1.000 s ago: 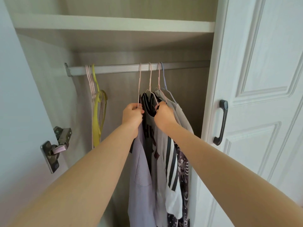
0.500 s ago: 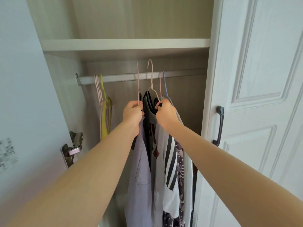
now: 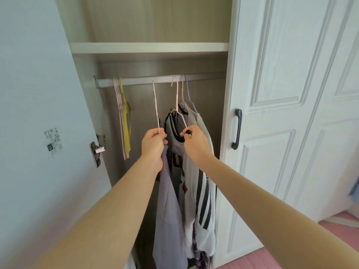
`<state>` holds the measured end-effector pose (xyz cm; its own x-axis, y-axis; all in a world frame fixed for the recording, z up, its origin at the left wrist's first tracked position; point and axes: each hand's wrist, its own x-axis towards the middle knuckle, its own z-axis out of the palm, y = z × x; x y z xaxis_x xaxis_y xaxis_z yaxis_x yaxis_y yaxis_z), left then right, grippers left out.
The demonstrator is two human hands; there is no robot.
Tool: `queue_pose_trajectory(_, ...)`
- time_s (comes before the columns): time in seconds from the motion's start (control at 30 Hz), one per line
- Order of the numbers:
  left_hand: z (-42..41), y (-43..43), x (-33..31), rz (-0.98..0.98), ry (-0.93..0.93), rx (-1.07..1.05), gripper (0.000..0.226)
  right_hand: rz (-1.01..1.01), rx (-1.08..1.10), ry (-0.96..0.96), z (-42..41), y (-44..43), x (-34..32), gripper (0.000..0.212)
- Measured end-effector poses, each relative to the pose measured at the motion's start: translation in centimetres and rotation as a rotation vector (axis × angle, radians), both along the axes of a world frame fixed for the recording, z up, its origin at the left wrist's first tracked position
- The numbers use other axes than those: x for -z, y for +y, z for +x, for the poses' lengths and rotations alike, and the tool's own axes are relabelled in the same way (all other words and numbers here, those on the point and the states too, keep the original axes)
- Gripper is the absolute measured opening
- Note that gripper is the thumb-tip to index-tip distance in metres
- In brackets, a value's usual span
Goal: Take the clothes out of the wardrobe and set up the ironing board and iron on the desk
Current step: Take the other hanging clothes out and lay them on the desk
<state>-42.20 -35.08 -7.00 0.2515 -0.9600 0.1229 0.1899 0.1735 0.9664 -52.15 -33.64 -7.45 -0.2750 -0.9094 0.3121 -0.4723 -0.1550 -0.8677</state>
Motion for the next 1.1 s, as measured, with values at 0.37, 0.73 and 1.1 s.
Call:
queue_pose_trajectory(0.37, 3.0, 9.6, 4.2, 0.107, 0.052, 0.154, 0.028, 0.017, 0.033, -0.137, 1.8, 12.2, 2.6, 0.019)
queue_pose_trajectory(0.73, 6.6, 21.9, 8.0, 0.174, 0.087, 0.331, 0.022, 0.017, 0.092, -0.179, 5.9, 25.8, 5.9, 0.018)
queue_pose_trajectory(1.1, 11.9, 34.5, 8.7, 0.153, 0.058, 0.581, 0.019, 0.010, 0.113, -0.134, 11.9, 39.2, 8.6, 0.010)
